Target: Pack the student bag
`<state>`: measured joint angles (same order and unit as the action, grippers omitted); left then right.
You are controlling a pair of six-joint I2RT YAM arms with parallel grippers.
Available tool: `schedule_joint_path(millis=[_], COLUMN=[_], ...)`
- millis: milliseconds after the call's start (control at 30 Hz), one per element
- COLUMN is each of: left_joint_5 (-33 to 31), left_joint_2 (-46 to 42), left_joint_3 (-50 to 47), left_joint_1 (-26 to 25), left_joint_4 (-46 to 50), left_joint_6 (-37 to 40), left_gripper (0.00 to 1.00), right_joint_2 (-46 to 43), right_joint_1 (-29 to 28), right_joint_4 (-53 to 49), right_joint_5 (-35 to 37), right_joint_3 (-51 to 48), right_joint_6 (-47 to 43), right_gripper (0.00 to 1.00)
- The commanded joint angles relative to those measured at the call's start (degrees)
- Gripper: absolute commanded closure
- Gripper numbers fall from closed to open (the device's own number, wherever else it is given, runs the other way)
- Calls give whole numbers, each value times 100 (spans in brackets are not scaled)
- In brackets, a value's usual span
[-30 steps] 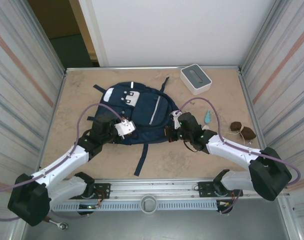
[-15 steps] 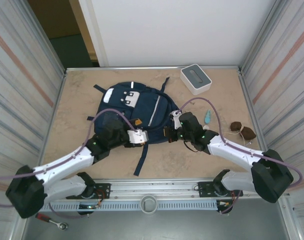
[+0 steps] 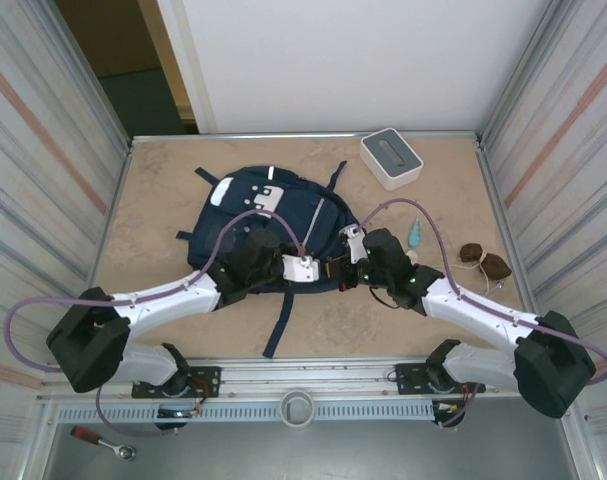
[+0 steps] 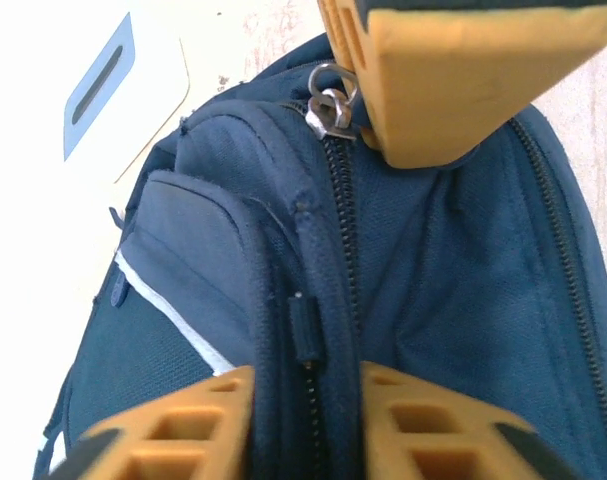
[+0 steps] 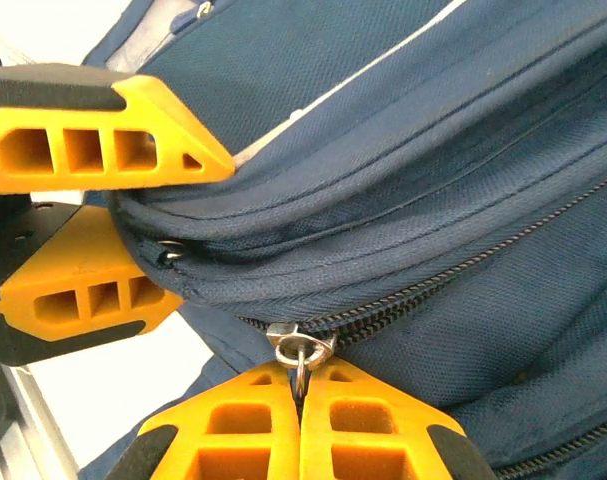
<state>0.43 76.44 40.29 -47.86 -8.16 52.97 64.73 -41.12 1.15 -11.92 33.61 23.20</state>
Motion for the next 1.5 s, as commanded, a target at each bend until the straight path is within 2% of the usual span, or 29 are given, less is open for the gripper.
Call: schedule_joint_path(millis=[0,100,300,533,733,767,800,867,933,1100,1167,1300,1400,1467], left_joint_5=[83,330,739,1142,1311,1303,1307,1451,1654,1968,1917,1726,1634,1556], left_joint_2=[-191,-409,-814,-1363,-1706,-1728,-1731,-1688,-1684,-1988,-1990,-1643,-1323,-1132], left_joint_3=[-5,-162,-522,-944,-1185,-1162,-1099,-919,-799,-908,-922,-747,-601,-495], left_joint_1=[206,425,804,1378,1738,1757,1757,1754,1725,1280,1097,891,844,839], left_joint_4=[-33,25,-60,-103,5,121,324,747,941,753,703,786,820,826], left_joint_6=[-34,-102,-137,-260,-358,-350,-338,-346,-455,-650,-641,-617,-570,-551], left_gripper=[89,96,99,99,96,94,87,68,54,29,25,25,27,33], right_joint_2=[-205,-110,226,473,907,1001,1085,1224,1349,1603,1663,1720,1663,1589], right_joint_1=[39,48,99,419,318,238,138,-35,-176,-425,-504,-640,-695,-711], right_joint_4=[-420,-964,-1819,-2277,-1755,-1665,-1588,-1450,-1319,-888,-741,-575,-529,-510], right_joint_5=[427,780,1036,845,115,41,7,-3,-12,-129,-176,-188,-196,-214], right_joint_3=[121,301,670,960,1151,1197,1246,1327,1406,1463,1469,1514,1524,1503], right_joint_6=[-228,-360,-424,-435,-378,-378,-373,-369,-337,-197,-152,-123,-123,-123], right_gripper=[100,100,100,100,100,100,100,100,100,100,100,100,100,100])
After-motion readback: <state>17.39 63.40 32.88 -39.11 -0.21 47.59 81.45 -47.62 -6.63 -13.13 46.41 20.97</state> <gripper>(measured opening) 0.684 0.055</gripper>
